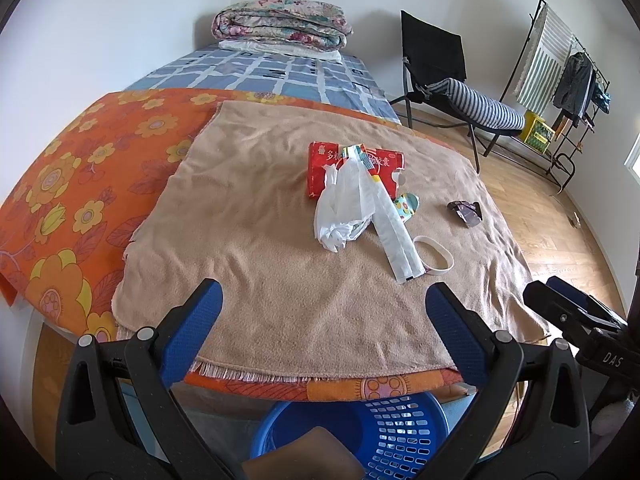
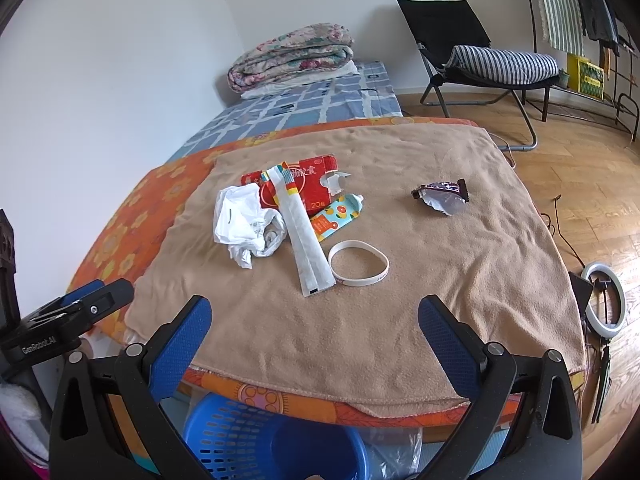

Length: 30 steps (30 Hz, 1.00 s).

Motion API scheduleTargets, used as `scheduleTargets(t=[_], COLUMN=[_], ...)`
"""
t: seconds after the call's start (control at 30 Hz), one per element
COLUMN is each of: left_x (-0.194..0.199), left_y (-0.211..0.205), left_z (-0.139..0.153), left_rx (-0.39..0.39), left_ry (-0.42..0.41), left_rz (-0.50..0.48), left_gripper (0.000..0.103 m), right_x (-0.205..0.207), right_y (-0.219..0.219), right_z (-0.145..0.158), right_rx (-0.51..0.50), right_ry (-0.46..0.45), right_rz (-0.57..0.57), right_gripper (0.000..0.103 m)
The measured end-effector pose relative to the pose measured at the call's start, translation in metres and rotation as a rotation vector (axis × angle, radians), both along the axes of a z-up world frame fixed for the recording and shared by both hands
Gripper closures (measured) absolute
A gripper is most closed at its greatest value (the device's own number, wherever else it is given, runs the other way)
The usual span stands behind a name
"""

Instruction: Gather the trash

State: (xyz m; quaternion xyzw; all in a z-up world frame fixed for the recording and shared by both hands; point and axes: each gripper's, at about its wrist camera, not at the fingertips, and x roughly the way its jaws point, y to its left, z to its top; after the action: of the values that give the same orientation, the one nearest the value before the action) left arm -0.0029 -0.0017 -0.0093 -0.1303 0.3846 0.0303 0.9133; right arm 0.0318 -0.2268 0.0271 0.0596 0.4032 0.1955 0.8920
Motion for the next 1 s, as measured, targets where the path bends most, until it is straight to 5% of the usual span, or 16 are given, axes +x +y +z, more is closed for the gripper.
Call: scheduleTargets(t=[1.0], left_x=[-0.004], left_y=[0.001], left_z=[-0.013], left_rx=[-0.008], left_ry=[0.028], left_rz=[-0.006], left_gripper=[0.0], right_x=[0.001], right_y=[-0.001], right_z=[-0.005], right_rx=[0.001], right_ry=[0.017], right_rz=[-0.003], right_gripper=[0.001])
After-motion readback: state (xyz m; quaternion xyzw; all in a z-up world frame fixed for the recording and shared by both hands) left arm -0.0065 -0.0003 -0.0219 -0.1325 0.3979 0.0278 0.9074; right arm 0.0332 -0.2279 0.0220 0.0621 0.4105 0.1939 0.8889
